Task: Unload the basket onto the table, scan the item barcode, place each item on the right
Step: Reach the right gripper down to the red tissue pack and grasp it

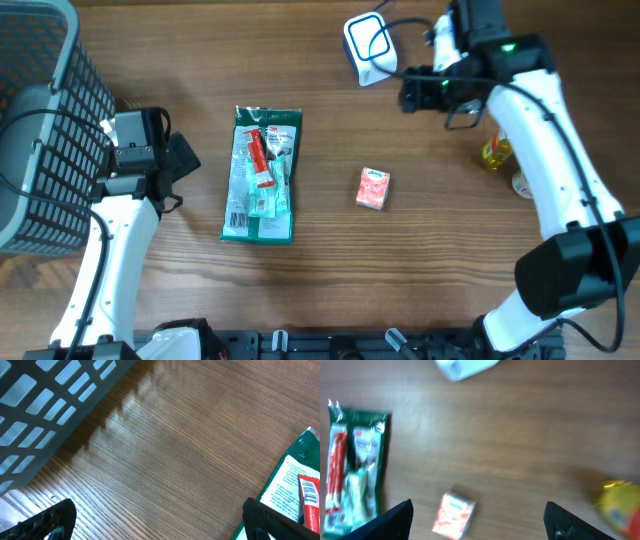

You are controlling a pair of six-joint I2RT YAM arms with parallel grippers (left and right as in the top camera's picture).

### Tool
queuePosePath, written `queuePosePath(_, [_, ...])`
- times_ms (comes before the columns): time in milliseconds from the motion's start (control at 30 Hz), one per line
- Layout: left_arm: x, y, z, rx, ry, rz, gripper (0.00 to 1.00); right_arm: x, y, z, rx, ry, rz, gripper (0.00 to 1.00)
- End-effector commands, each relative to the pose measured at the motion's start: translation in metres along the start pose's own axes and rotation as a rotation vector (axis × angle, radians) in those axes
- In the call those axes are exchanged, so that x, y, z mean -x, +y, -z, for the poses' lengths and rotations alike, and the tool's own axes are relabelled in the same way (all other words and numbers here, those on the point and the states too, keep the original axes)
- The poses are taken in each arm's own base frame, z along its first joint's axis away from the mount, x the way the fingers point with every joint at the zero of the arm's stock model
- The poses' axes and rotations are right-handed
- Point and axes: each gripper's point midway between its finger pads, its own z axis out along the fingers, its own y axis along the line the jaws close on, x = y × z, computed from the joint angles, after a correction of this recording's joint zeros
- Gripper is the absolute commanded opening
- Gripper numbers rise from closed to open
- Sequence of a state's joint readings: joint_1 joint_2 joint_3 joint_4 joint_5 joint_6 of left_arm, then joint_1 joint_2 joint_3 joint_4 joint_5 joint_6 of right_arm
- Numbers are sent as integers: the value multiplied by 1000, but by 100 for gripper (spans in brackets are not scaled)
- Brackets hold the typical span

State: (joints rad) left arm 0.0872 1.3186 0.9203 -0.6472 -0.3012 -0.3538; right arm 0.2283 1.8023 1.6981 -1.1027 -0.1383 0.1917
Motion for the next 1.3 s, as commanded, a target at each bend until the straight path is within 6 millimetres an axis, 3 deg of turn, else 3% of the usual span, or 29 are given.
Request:
queuePosePath(0, [-1,2,-2,8,5,0,100,-40,25,-33,30,111,-103,84])
queuePosePath(100, [-1,2,-2,8,5,0,100,-82,29,-73,18,187,-113,85])
queuePosePath(267, [-1,2,-2,8,5,0,100,-130,29,-109,-4,257,-153,82])
queuePosePath(367, [-1,2,-2,8,5,0,100,-152,24,-120,-29,293,-221,78])
queuePosePath(567, [-1,2,-2,7,4,0,100,-149,27,-121,-5,284,-216,61])
queuePosePath(667, [-1,2,-2,7,4,0,100,-142,37,-113,79,281,-227,60])
queuePosePath(767, [-1,2,-2,8,5,0,100,-129,31,-101,90,239,-264,53])
queuePosePath(900, [-1,2,-2,7,4,0,100,-134,24,-103,77,254,-292,31])
queuePosePath(1033, [-1,2,-2,8,5,0,100,-141,27,-111,78,254,-320,25])
queuePosePath(1267, [-1,2,-2,8,5,0,100,-149,26,-122,80,240,-334,24])
